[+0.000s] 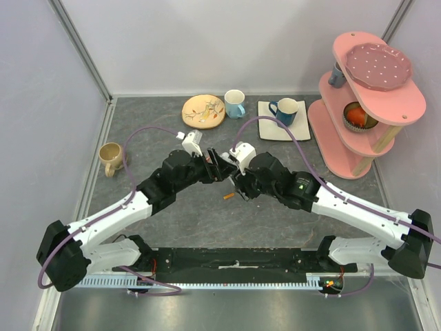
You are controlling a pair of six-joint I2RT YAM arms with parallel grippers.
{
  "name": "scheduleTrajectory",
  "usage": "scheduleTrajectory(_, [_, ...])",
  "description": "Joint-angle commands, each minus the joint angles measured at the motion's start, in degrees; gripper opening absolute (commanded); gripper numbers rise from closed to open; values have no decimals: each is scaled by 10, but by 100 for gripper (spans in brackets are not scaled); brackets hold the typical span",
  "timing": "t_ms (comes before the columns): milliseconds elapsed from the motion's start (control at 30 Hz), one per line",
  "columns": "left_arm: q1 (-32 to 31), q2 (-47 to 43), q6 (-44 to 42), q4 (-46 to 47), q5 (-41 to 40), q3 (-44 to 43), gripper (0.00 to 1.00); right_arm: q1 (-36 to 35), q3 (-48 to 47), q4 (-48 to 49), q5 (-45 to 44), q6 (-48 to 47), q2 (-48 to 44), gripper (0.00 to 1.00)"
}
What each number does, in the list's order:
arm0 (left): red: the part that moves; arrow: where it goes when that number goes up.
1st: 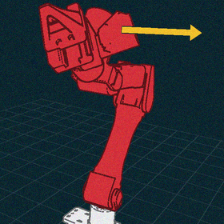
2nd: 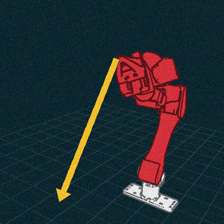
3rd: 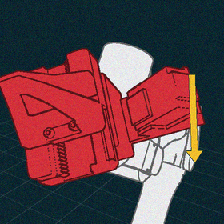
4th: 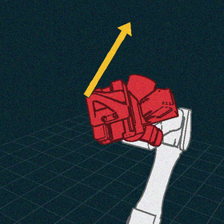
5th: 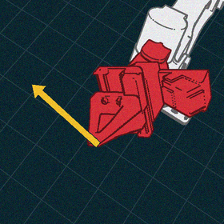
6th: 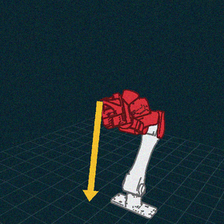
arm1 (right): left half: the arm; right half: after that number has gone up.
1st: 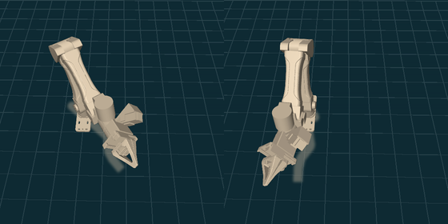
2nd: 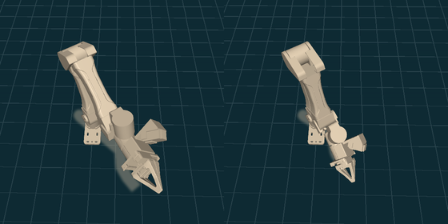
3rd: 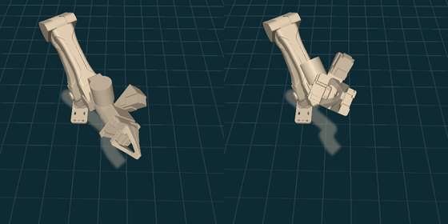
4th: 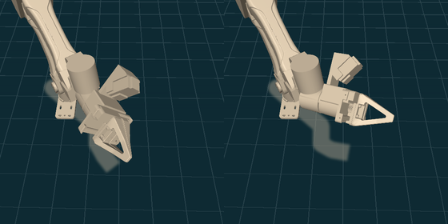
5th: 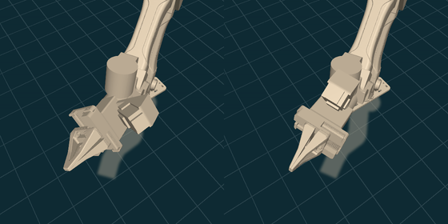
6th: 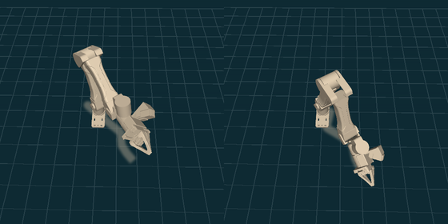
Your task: Load the batteries into the remote control
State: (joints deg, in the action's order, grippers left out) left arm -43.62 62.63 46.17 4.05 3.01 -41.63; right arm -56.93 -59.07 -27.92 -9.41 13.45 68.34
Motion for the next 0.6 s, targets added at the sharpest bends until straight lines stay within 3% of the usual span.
scheduleTrajectory(0, [-12, 14, 1, 34, -22, -34, 75, -6, -25, 16, -16, 6, -2, 31])
scheduleTrajectory(300, [-16, 35, -6, 59, -9, -43, 61, -6, -29, 15, -11, -3, 1, 31])
scheduleTrajectory(567, [-16, 32, -7, 101, 14, -18, 22, -8, -28, 16, -8, -6, 0, 32])
